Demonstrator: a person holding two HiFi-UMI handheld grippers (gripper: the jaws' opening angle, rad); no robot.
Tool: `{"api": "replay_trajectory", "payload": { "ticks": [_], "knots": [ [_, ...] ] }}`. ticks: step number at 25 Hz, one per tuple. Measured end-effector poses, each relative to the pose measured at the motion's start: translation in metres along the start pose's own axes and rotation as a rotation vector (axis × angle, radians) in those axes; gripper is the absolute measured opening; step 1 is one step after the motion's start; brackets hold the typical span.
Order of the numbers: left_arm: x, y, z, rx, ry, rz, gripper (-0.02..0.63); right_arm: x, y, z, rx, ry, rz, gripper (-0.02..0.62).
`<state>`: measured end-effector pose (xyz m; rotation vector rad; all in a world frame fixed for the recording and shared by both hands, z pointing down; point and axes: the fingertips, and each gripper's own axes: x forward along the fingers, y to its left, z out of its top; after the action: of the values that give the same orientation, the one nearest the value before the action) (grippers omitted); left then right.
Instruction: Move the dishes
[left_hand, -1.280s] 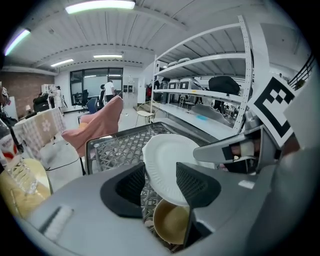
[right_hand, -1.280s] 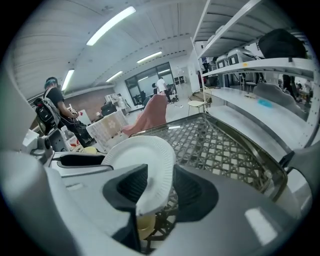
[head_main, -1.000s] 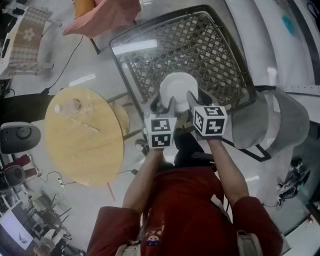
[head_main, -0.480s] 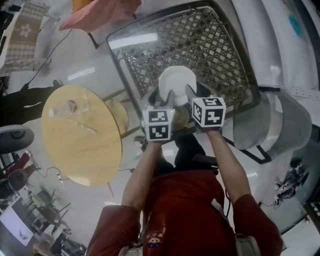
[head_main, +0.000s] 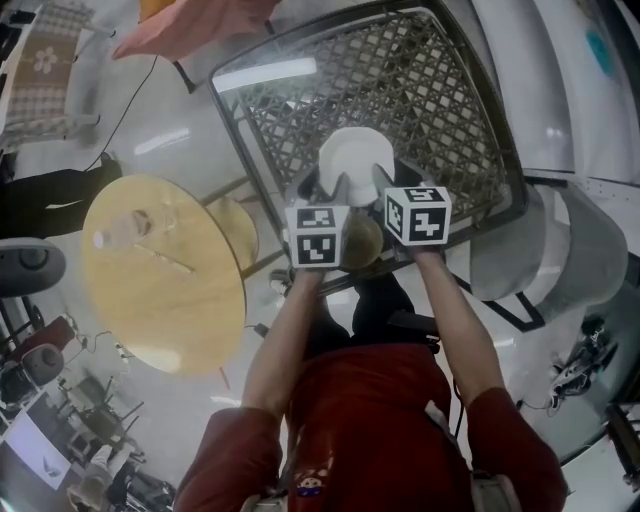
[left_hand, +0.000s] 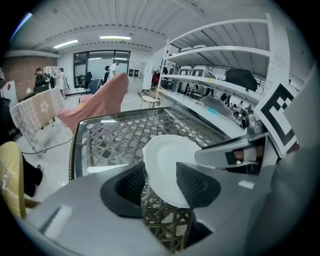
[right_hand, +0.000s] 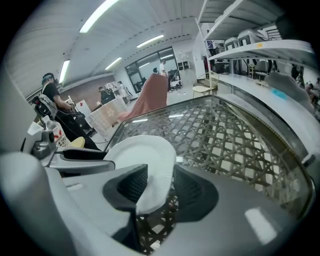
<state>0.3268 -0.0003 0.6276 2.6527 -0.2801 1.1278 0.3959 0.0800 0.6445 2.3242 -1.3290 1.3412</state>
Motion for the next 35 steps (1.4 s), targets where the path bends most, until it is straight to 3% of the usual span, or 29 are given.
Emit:
{"api": "replay_trajectory", "payload": {
  "ticks": [20, 35],
  "knots": [
    [0.037, 0.013, -0.028, -0.003, 0.119, -0.022, 0.207, 0.035, -0.009, -0.019, -0.088, 0.128, -0.044, 0.163],
    [0.045, 0.016, -0.042, -0.020, 0.166, -0.027, 0.212, 0.043, -0.012, -0.028, -0.076, 0.162, -0.059, 0.163]
  ]
}}
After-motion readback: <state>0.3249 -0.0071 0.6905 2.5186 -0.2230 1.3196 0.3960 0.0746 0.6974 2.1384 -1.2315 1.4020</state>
